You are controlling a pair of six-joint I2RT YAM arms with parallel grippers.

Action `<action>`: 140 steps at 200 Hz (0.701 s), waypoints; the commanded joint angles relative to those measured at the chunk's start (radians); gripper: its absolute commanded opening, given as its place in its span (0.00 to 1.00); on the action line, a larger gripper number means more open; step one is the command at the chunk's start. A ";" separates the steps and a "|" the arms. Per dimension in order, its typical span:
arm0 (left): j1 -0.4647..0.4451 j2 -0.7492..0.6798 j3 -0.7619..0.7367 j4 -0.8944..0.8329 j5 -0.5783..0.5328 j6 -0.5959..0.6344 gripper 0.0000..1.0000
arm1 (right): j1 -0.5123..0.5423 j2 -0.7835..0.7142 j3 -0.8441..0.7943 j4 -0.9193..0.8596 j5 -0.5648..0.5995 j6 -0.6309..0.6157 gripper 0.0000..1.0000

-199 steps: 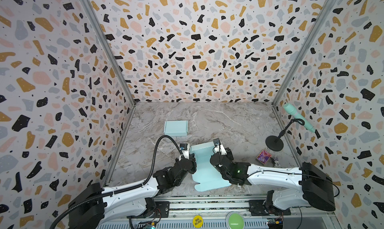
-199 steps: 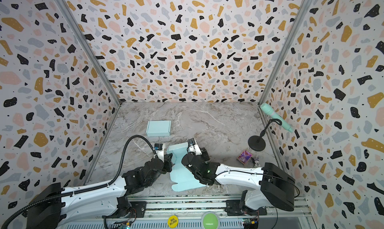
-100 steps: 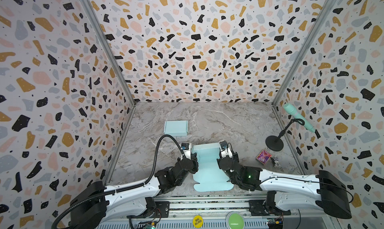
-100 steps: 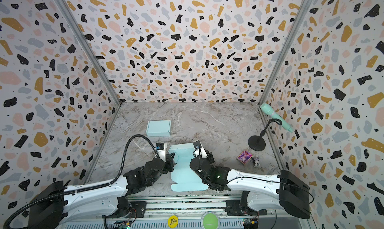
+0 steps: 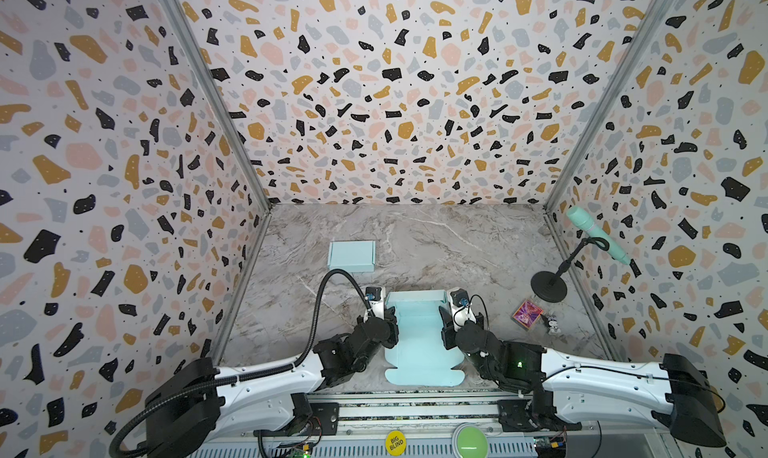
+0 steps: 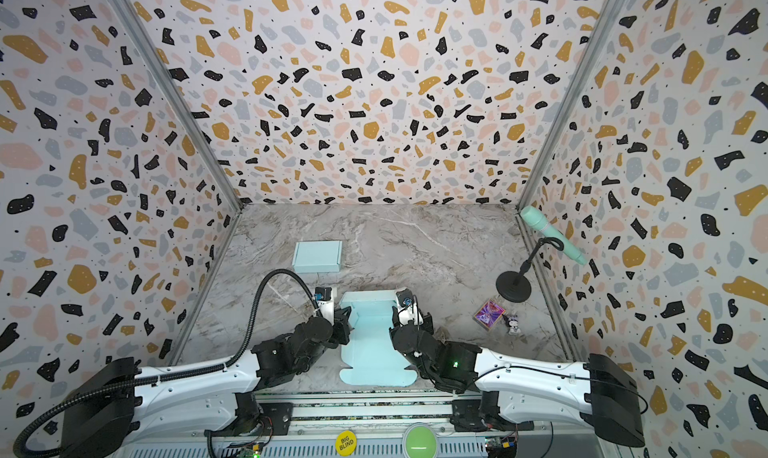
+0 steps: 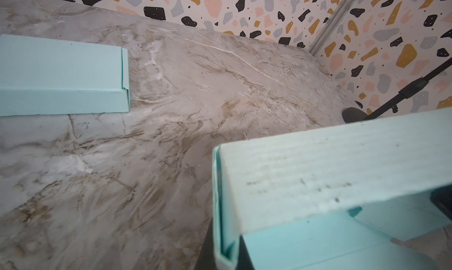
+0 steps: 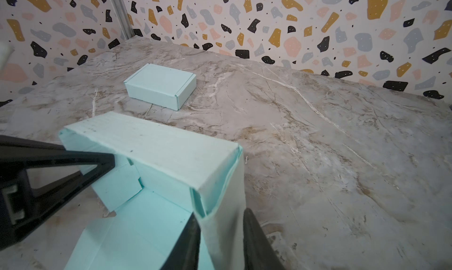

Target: Fold the paper box

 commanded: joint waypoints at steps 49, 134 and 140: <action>0.000 0.012 0.026 0.033 -0.018 -0.003 0.00 | 0.001 -0.006 -0.019 -0.033 0.033 0.035 0.29; 0.000 0.014 0.043 0.023 -0.014 0.018 0.00 | -0.087 0.102 -0.023 0.028 0.055 -0.010 0.14; 0.000 0.018 0.046 0.022 -0.012 0.020 0.00 | -0.091 0.114 -0.020 0.023 0.064 -0.011 0.11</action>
